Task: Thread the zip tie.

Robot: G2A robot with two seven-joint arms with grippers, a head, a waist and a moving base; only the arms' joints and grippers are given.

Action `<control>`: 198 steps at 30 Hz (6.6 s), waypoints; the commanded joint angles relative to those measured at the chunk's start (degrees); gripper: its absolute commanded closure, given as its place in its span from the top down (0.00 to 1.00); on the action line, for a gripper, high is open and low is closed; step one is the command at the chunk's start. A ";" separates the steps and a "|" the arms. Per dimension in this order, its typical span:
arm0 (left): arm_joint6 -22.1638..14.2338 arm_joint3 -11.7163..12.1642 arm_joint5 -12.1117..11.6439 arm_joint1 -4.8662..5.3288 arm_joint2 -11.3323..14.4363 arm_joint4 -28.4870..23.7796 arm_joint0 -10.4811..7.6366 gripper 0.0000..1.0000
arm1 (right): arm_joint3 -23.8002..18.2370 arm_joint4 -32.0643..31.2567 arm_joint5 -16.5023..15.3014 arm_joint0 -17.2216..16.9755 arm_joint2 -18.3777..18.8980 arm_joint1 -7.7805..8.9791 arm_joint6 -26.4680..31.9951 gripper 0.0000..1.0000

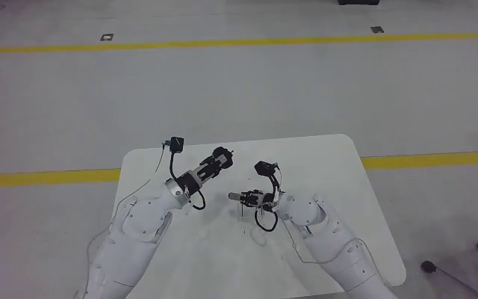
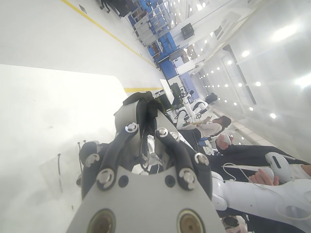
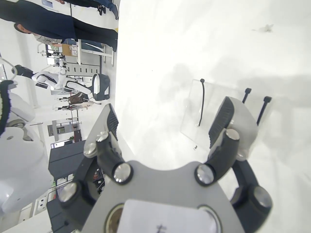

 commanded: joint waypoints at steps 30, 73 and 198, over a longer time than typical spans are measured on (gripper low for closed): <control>0.00 0.00 0.00 0.00 0.00 0.00 0.00 0.00 | 9.01 3.62 -3.99 3.80 -3.97 -1.15 -4.47 1.00; 0.00 0.00 0.00 0.00 0.00 0.00 0.00 0.00 | 15.08 7.07 -5.58 5.98 -6.31 -1.75 -5.74 0.48; 0.00 0.00 0.00 0.00 0.00 0.00 0.00 0.00 | 12.83 10.37 -11.79 2.19 -1.36 -0.27 -9.74 0.00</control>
